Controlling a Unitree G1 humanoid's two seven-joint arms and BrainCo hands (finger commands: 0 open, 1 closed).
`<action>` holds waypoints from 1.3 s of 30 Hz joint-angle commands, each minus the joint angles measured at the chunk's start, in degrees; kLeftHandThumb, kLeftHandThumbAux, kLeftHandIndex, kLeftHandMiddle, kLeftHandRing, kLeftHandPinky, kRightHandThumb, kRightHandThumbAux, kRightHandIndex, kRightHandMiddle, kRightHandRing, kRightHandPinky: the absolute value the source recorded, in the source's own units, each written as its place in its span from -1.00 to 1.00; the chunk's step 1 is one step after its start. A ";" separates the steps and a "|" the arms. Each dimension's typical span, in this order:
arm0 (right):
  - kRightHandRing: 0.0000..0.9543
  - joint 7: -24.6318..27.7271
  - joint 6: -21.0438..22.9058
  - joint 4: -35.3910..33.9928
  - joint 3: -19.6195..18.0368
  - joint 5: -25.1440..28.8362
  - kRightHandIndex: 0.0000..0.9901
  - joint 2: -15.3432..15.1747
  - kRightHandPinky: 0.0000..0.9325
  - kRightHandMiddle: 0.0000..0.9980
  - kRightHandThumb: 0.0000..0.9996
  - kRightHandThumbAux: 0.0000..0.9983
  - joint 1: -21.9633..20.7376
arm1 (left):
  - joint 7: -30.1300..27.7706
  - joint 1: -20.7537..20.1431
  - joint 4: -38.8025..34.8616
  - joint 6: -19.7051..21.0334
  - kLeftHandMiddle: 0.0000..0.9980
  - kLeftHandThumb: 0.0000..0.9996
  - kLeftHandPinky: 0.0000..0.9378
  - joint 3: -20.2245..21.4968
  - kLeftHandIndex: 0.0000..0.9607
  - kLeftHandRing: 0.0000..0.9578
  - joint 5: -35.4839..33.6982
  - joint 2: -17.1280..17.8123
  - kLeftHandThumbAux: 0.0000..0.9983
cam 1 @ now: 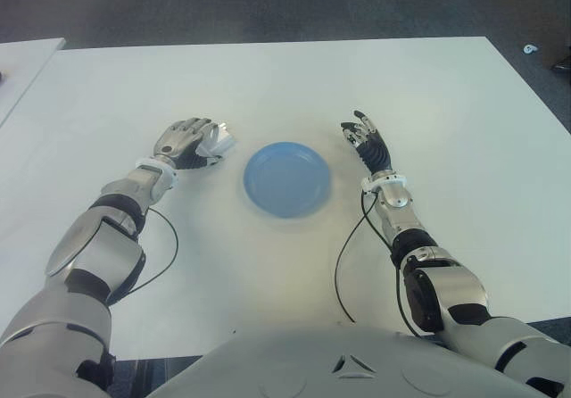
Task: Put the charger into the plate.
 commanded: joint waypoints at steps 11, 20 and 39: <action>-0.51 -0.30 0.64 -0.34 -0.11 -0.22 -0.92 0.13 -0.81 -0.41 -1.00 0.04 -0.03 | 3.14 4.92 -1.54 -3.03 -1.00 -0.73 -1.00 -1.60 -1.00 -1.00 1.44 2.86 -0.17; -0.50 -0.88 1.35 -0.71 -0.03 -0.40 -0.93 0.23 -0.81 -0.40 -1.00 0.05 -0.17 | 4.74 8.00 -5.11 -5.79 -1.00 -0.76 -1.00 -0.65 -1.00 -1.00 0.82 5.53 -0.16; -0.49 -1.95 2.35 -1.50 0.19 -0.65 -0.90 0.63 -0.78 -0.39 -1.00 0.04 -0.28 | 5.56 20.33 -21.29 -11.91 -1.00 -0.80 -1.00 4.46 -1.00 -1.00 -0.13 14.14 -0.12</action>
